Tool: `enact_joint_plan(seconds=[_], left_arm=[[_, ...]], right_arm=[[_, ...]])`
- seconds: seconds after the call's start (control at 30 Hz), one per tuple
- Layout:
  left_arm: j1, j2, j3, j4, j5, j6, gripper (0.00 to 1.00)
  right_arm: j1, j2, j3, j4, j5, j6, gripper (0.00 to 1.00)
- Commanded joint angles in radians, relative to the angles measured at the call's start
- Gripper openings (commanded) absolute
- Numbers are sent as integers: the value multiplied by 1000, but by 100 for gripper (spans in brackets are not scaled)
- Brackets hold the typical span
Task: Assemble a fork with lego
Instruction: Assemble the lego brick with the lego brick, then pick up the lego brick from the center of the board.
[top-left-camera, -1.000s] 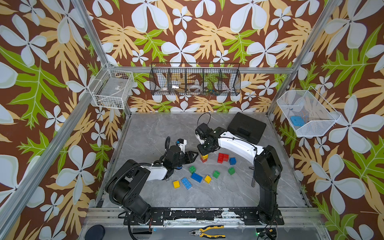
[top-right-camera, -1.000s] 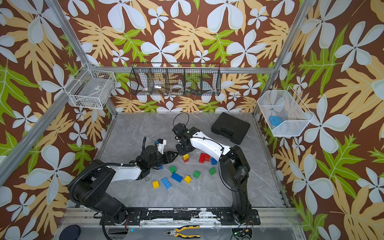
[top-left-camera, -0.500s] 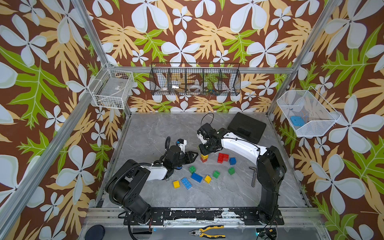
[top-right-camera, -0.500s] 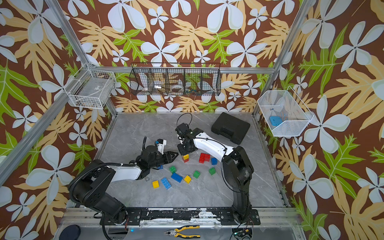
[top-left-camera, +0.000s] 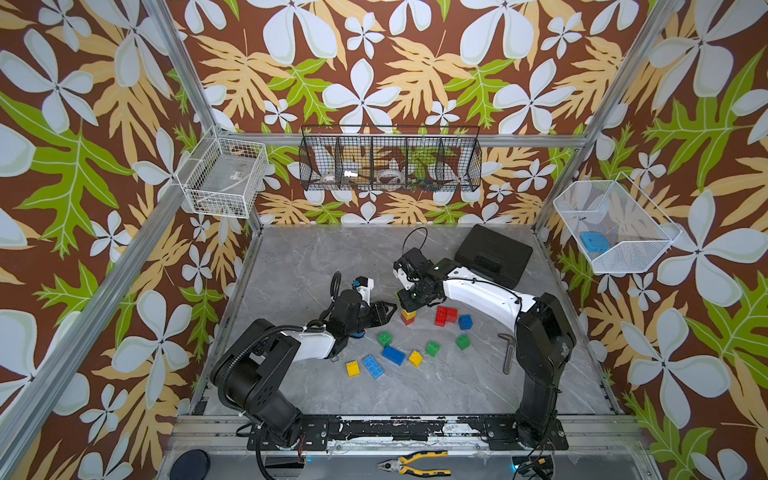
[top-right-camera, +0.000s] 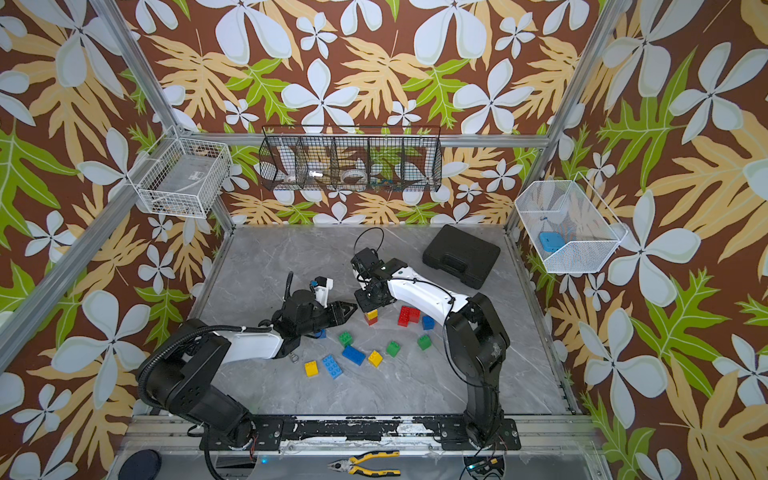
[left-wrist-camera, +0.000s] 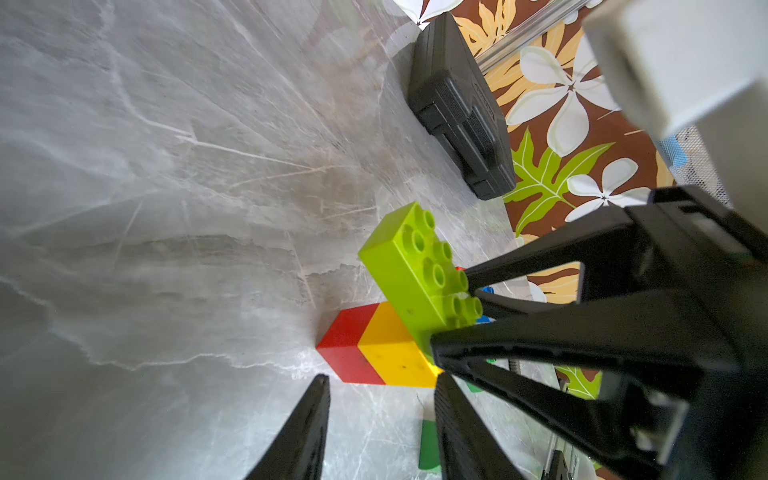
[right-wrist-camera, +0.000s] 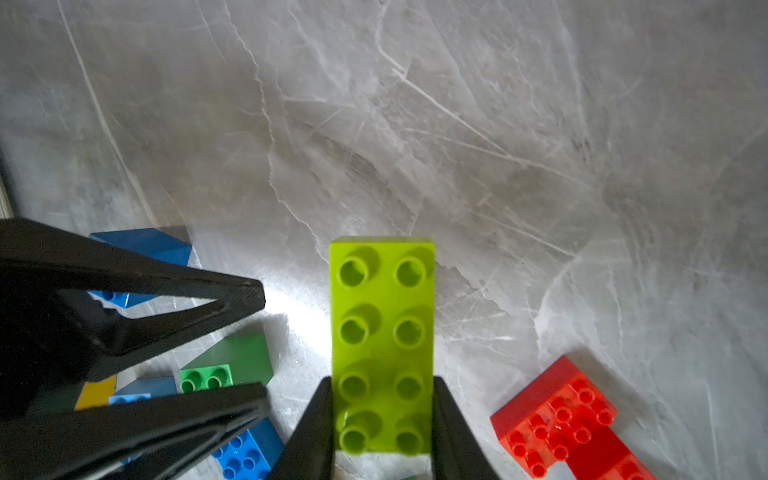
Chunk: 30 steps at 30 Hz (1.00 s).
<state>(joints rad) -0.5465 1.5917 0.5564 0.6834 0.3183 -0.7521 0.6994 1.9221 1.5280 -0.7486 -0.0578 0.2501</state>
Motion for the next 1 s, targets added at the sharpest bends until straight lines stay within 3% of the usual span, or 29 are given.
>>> enact_joint_plan(seconds=[0.0, 0.13, 0.23, 0.3, 0.4, 0.43, 0.53, 0.63, 0.77, 0.87, 0.97], left_arm=[[-1, 1, 6, 7, -6, 17, 44], [-1, -6, -1, 7, -16, 17, 44], [-1, -29, -18, 11, -38, 14, 44], [-1, -51, -33, 16, -56, 13, 44], [-1, -87, -52, 15, -86, 10, 45], [0, -101, -56, 12, -96, 8, 45], [0, -141, -68, -2, -115, 10, 48], [-4, -179, -63, -54, -134, 43, 48], [-65, -230, -18, -185, -231, 136, 48], [-128, -240, 17, -243, -292, 187, 48], [-164, -230, 16, -230, -304, 183, 48]], right_arm=[[1, 28, -29, -141, -11, 3, 19], [2, 29, -41, -131, -23, 6, 21], [1, 13, -30, -109, -36, 12, 30], [2, -1, 5, -90, -50, 13, 48], [2, -24, 88, -42, -87, 12, 94], [-1, -38, 108, -14, -97, 15, 99], [-7, -90, 108, 71, -83, 39, 99], [-16, -155, 35, 133, 30, 80, 99], [-40, -280, -154, 212, 209, 245, 70], [-50, -356, -291, 264, 271, 350, 64], [-60, -355, -339, 251, 215, 362, 57]])
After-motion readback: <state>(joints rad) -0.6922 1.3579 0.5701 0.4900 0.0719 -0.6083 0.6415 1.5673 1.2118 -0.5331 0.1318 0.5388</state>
